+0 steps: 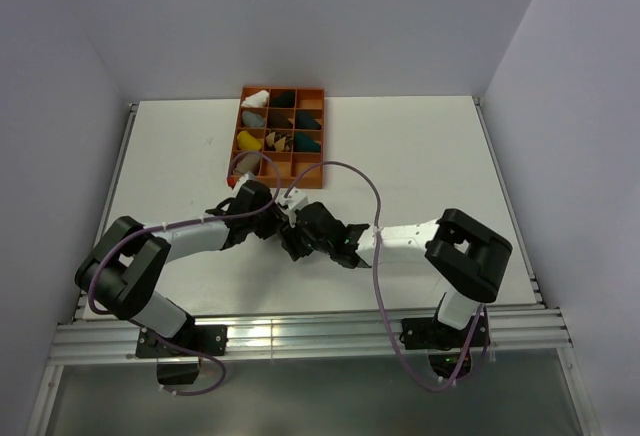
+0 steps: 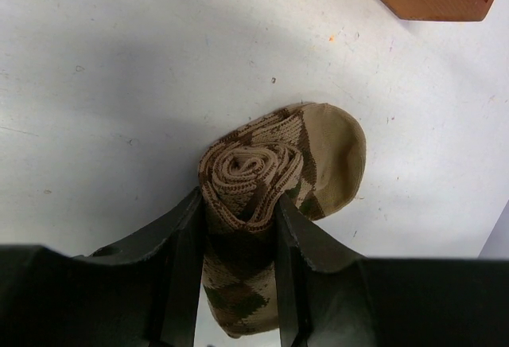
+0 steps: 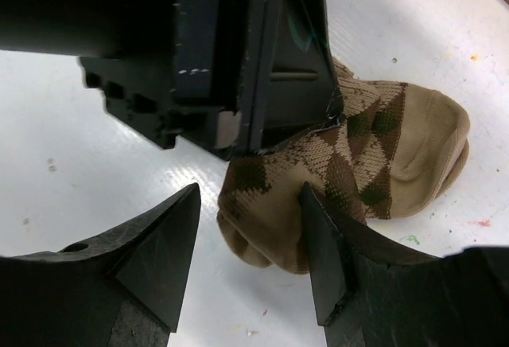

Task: Roll the socks
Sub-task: Roll the sock at the center of the board.

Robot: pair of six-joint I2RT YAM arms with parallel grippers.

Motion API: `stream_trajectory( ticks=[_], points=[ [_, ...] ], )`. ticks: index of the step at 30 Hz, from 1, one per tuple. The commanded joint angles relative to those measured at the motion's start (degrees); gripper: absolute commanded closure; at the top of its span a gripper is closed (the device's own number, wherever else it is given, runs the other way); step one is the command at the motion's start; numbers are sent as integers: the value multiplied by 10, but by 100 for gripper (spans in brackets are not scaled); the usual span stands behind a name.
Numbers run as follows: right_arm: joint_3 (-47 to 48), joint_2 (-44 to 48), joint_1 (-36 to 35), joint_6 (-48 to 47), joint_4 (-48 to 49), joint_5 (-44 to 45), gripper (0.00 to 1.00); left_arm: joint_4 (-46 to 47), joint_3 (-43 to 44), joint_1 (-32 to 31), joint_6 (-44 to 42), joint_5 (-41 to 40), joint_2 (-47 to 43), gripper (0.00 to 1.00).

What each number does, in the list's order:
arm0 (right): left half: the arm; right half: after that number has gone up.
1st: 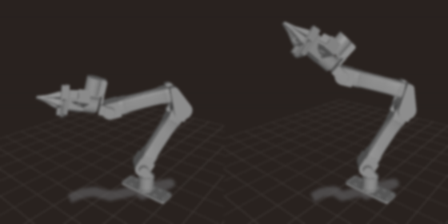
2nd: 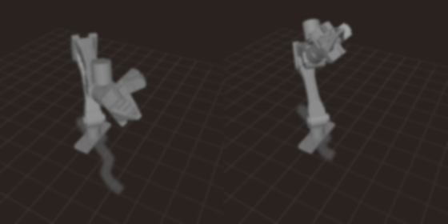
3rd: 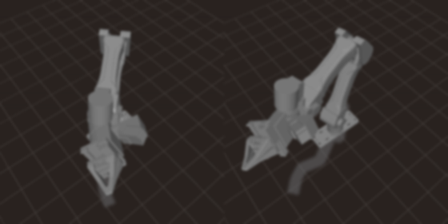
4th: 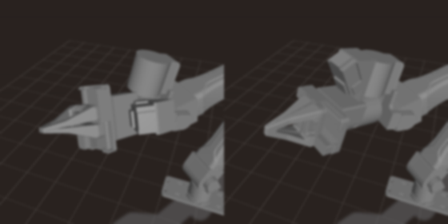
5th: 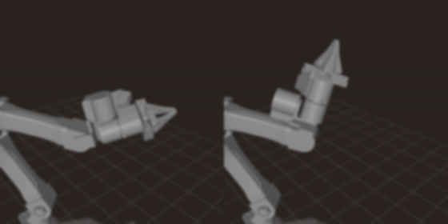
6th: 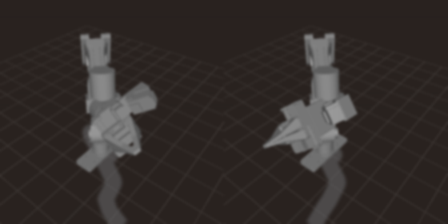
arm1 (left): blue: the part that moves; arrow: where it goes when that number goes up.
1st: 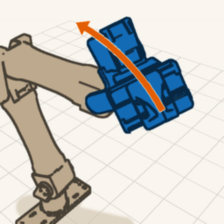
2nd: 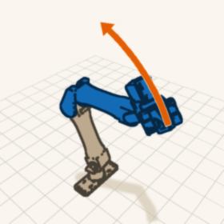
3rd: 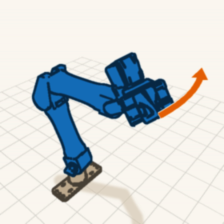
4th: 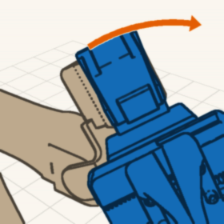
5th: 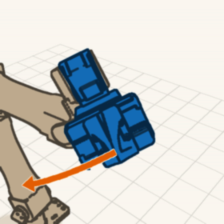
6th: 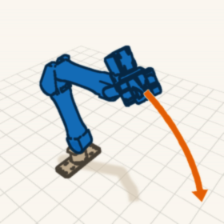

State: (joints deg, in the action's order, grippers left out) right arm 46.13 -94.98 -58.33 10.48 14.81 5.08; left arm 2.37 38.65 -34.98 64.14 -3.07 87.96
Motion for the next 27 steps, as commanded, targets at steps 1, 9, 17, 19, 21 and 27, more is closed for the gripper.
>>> stream_trajectory(
  ticks=[1, 9, 17, 19, 21, 27],
  points=[
    [12, -27, -6, -6, 12, 32, 38, -58, 2, -6, -15, -1, 6, 88],
    [27, -78, -13, 23, -19, 123, 34, -54, -2, -7, -11, 21, -4, 88],
    [84, -145, -13, 50, -88, 162, 35, -73, 10, -7, -20, 37, -18, 88],
    [96, -163, -13, 55, -112, 165, 41, -72, 11, -7, -19, 42, -21, 89],
    [109, -177, -9, 60, -130, 166, 56, -70, 10, -7, -18, 49, -24, 89],
    [95, -166, 26, 63, -129, 120, 92, -77, 12, -7, -21, 44, -31, 85]
  ],
)
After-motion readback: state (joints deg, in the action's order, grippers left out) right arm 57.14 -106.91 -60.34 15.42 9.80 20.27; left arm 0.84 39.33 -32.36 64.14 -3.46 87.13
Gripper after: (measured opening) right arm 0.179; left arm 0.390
